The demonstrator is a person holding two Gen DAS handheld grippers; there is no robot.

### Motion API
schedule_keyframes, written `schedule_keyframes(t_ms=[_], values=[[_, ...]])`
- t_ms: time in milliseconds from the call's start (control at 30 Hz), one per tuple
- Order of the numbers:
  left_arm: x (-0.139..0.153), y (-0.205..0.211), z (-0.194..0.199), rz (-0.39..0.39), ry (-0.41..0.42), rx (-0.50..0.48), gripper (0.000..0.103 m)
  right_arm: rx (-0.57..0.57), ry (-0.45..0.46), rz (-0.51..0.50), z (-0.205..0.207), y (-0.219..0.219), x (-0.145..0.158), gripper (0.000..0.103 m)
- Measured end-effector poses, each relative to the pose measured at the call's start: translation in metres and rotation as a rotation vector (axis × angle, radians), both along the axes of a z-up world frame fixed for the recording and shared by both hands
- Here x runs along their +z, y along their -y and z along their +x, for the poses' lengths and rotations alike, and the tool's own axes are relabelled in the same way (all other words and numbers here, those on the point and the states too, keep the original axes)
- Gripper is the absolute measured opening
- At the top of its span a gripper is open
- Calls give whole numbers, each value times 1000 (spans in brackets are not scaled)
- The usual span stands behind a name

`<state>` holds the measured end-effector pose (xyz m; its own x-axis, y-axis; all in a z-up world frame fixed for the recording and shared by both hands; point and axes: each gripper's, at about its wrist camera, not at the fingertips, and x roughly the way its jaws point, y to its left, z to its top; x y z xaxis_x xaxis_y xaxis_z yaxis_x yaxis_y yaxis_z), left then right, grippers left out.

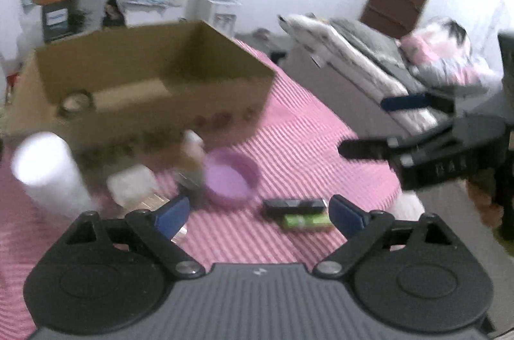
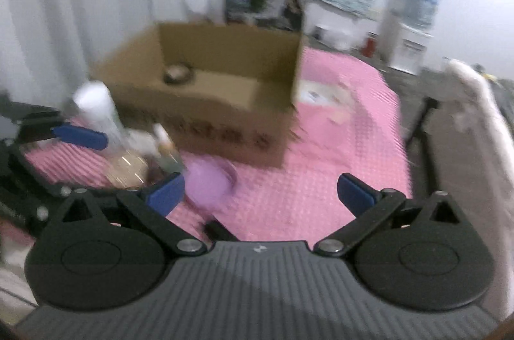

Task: Organize rigid objects
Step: 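Grasp the green glue stick with the right gripper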

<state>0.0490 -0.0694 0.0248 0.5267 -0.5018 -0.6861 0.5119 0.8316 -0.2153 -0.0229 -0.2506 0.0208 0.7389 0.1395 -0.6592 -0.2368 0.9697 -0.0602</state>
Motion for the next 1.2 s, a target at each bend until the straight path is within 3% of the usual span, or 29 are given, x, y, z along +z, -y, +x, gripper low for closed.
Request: schedule_keyframes(t_ms=[133, 267, 400, 467, 533, 633, 767, 833, 967, 1067, 1200], values=[[-32, 30, -14, 46, -29, -58, 91, -25, -19, 55, -13, 11, -36, 102], [-57, 48, -10, 83, -74, -78, 72, -44, -66, 194, -16, 25, -65, 102], [-72, 54, -16, 125, -92, -79, 62, -36, -173, 324, -14, 37, -93, 100], [-74, 56, -15, 147, -74, -74, 56, -36, -205, 336, -9, 31, -107, 93], [-75, 57, -15, 162, -58, -74, 51, -38, -235, 331, -4, 28, -114, 72], [-75, 56, -14, 155, -59, -78, 46, -37, -293, 342, 0, 25, -123, 50], [-73, 51, -16, 137, -71, -89, 43, -25, -331, 341, -2, 17, -124, 42], [-73, 48, -17, 125, -81, -91, 41, -16, -353, 378, -3, 15, -123, 36], [-75, 40, -13, 78, -118, -81, 39, 8, -381, 439, -2, 7, -124, 36], [-77, 32, -9, 50, -145, -66, 39, 23, -423, 537, 4, 5, -128, 35], [-78, 24, -7, 14, -170, -68, 36, 20, -452, 569, 9, 2, -132, 24]])
